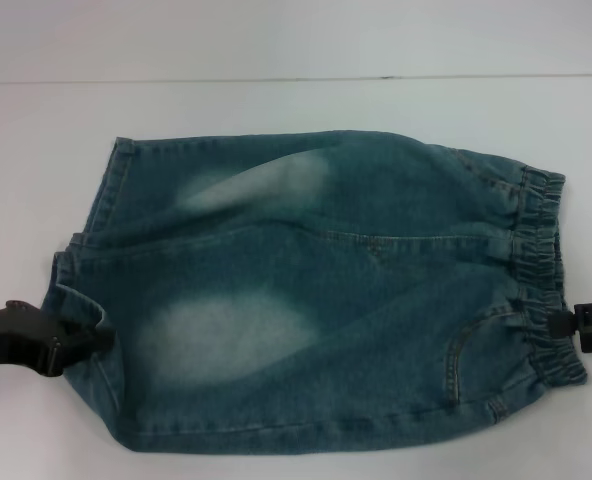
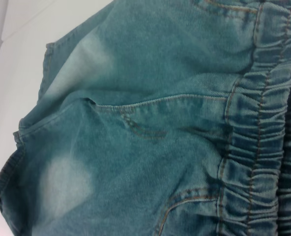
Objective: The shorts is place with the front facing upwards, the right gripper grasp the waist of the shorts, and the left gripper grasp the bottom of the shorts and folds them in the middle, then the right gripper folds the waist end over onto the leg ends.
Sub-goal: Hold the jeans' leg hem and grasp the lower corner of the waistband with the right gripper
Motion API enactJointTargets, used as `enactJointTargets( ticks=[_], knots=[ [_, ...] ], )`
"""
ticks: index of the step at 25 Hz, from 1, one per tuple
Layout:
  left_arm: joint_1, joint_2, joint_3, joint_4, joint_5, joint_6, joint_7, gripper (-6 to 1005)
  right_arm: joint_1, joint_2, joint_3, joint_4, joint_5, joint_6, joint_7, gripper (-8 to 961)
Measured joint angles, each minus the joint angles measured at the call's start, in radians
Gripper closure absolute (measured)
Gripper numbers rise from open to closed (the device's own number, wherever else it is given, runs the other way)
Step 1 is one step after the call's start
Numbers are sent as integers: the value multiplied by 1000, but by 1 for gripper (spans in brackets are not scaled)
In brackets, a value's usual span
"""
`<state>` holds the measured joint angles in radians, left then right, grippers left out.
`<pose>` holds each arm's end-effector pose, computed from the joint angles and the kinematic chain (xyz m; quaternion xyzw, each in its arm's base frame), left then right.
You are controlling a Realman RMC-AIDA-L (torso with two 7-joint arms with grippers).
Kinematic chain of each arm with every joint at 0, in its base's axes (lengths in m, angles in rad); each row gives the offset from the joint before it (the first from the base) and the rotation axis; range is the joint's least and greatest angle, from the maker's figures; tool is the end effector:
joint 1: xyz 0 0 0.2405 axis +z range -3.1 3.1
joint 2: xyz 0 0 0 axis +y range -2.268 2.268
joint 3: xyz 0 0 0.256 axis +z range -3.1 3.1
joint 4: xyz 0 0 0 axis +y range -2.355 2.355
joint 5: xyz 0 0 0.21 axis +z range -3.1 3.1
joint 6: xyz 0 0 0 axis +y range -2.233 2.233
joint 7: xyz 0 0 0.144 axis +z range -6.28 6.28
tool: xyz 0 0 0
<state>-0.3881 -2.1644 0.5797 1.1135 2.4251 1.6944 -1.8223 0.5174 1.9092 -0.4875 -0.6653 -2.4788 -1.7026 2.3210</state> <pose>-0.3076 0.2845 0.0398 -0.9042 -0.3948 -0.0731 0.1455 0.3405 0.2989 0.0683 -0.7394 0.6641 0.0923 0.0618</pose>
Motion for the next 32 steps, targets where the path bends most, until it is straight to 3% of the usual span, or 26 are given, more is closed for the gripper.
enactJointTargets(
  ticks=[32],
  knots=[
    [-3, 0, 0, 2, 0, 13, -4, 945, -1, 21, -20, 33, 11, 13, -15, 15]
  ],
)
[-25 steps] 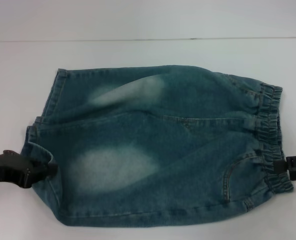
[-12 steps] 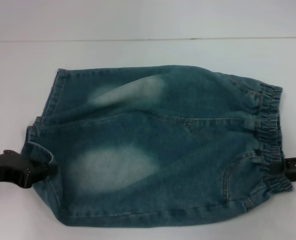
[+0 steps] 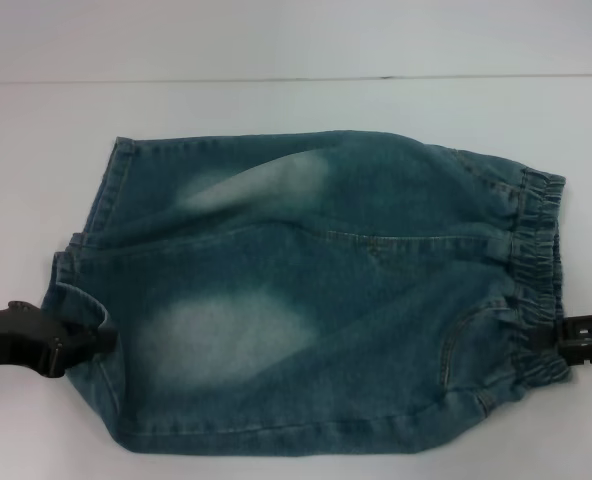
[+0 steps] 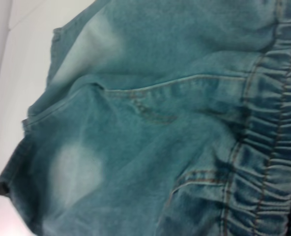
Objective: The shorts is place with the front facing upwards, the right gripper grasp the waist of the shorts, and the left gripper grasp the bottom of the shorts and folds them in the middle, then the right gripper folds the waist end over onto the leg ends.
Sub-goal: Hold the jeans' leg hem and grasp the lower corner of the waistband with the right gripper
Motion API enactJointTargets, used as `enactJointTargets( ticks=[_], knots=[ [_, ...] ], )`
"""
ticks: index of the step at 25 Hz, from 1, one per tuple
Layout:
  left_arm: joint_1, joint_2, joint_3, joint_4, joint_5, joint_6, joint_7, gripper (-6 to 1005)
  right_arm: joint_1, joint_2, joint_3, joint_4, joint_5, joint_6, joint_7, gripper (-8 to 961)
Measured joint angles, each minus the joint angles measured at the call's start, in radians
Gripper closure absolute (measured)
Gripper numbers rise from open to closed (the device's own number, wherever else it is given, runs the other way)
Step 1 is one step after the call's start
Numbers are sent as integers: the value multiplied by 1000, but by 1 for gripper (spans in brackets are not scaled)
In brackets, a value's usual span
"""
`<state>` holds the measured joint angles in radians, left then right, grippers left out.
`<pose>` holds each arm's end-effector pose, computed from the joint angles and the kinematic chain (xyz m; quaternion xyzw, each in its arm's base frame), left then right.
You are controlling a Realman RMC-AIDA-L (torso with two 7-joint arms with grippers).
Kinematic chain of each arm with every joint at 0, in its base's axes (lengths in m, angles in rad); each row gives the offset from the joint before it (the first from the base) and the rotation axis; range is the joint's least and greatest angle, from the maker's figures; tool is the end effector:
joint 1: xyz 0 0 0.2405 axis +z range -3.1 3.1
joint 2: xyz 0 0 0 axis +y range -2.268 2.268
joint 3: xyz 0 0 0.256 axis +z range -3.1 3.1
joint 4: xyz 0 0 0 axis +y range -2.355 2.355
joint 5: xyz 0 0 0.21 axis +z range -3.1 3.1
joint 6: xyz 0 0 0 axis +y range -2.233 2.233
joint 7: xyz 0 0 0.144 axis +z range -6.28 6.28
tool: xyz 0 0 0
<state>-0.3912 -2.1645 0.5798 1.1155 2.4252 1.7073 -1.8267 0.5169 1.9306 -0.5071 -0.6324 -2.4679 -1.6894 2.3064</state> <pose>-0.3056 0.2841 0.0396 -0.9051 -0.3946 -0.0743 0.1397 0.3376 0.2949 0.0513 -0.7407 0.6639 0.0939 0.0420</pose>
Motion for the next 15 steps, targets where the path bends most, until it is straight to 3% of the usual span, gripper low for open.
enactJointTargets(
  ticks=[15],
  knots=[
    [-2, 0, 0, 2, 0, 5, 0, 945, -2, -1, 12, 0, 8, -40, 6, 14]
  ],
)
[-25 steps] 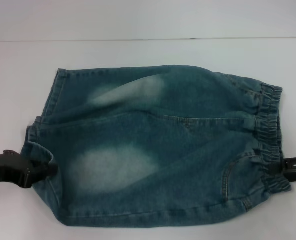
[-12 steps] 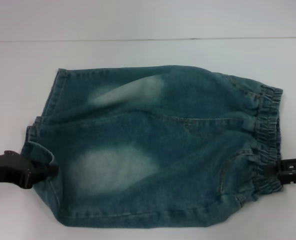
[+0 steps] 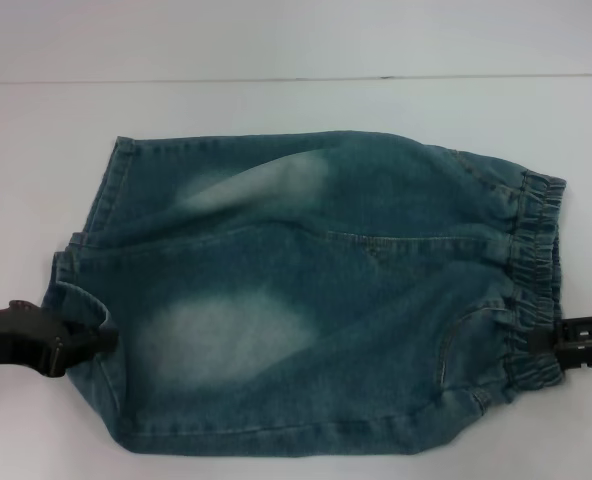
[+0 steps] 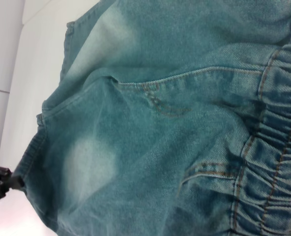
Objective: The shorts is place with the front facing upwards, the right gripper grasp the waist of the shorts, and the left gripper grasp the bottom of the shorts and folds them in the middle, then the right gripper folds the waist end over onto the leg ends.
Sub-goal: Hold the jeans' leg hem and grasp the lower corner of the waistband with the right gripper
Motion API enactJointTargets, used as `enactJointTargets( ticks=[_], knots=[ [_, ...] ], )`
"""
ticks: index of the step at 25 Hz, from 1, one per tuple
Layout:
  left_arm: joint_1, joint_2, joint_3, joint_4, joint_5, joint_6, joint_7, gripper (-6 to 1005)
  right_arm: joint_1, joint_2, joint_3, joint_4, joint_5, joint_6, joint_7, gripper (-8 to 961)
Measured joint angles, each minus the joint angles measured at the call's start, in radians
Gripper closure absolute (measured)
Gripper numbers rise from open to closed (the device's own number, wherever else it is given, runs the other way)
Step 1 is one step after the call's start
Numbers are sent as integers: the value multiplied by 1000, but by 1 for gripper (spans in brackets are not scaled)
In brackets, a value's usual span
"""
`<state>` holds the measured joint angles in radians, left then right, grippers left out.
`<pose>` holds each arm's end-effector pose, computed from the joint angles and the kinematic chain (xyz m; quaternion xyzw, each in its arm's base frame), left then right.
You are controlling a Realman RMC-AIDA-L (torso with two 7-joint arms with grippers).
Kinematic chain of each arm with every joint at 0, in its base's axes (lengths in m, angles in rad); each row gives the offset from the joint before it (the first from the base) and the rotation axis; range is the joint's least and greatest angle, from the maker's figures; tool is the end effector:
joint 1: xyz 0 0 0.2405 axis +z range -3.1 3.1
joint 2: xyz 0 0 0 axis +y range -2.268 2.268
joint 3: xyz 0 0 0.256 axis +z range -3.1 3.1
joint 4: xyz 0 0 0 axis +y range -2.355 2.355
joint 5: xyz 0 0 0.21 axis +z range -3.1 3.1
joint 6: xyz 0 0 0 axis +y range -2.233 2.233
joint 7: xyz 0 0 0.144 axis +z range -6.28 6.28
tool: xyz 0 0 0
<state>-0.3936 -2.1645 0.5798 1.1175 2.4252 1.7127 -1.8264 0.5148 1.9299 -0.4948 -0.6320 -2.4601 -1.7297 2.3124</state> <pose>-0.3044 0.2844 0.0398 -0.9062 -0.3927 -0.0746 0.1377 0.3338 0.2911 0.0524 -0.7381 0.6664 0.1029 0.0240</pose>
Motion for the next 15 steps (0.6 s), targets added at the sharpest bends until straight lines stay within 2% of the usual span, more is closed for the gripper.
enactJointTargets(
  ticks=[4, 15],
  knots=[
    [0, 0, 0, 1, 0, 2, 0, 945, -2, -2, 34, 0, 1, -3, -5, 14],
    [-8, 0, 0, -2, 0, 2, 0, 944, -4, 2, 32, 23, -2, 5, -13, 61]
  ],
)
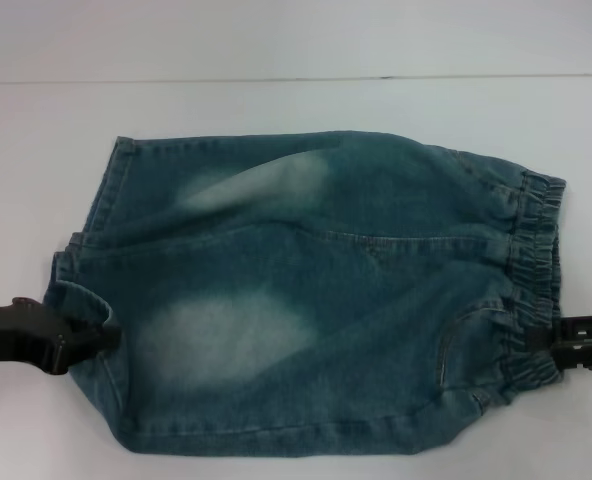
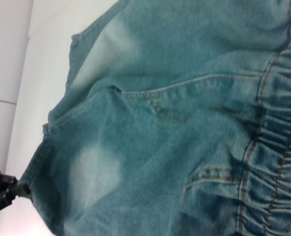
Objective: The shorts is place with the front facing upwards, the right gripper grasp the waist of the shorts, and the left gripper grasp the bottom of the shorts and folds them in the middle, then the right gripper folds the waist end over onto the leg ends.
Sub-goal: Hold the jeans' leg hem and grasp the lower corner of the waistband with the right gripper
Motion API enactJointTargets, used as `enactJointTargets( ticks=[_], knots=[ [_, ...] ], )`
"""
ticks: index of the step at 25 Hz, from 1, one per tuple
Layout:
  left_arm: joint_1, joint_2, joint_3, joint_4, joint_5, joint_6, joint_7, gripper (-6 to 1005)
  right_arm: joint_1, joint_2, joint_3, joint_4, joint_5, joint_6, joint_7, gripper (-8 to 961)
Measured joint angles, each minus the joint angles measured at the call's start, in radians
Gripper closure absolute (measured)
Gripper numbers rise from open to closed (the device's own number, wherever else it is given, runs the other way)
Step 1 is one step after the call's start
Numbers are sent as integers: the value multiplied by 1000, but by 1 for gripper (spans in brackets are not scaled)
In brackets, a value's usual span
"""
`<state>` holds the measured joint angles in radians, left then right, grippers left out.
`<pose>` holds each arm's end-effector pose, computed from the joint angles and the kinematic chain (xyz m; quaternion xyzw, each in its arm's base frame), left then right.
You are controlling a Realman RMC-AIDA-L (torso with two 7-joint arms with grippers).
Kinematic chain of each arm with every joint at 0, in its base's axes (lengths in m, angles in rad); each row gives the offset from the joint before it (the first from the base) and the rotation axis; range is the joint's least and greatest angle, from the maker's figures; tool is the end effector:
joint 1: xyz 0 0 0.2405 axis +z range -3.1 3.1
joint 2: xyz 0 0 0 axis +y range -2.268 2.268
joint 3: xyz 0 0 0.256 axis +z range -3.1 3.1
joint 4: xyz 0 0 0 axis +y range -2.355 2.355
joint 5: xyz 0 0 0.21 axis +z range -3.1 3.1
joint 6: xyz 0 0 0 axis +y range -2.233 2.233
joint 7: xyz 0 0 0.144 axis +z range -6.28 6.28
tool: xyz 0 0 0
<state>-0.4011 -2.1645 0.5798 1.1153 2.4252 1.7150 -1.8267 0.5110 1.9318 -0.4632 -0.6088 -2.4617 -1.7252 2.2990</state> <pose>-0.3022 0.2862 0.0393 -0.9077 -0.3900 -0.0756 0.1355 0.3358 0.2886 0.0498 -0.7321 0.6707 0.1174 0.0217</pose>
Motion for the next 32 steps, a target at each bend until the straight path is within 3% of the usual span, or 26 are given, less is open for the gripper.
enactJointTargets(
  ticks=[9, 20, 25, 28, 32],
  knots=[
    [-1, 0, 0, 0, 0, 0, 0, 945, -5, -6, 0, 5, 1, 24, -5, 113],
    [-2, 0, 0, 1, 0, 3, -3, 945, -5, -3, -4, 9, -3, 54, -61, 305],
    [-3, 0, 0, 1, 0, 3, -3, 945, -3, -1, -3, 9, 0, 46, -70, 547],
    [-4, 0, 0, 2, 0, 3, -3, 945, -4, -2, 0, 9, 1, 45, -70, 789],
    [-5, 0, 0, 0, 0, 3, -3, 944, -4, -3, 2, 9, 1, 45, -70, 917]
  ],
)
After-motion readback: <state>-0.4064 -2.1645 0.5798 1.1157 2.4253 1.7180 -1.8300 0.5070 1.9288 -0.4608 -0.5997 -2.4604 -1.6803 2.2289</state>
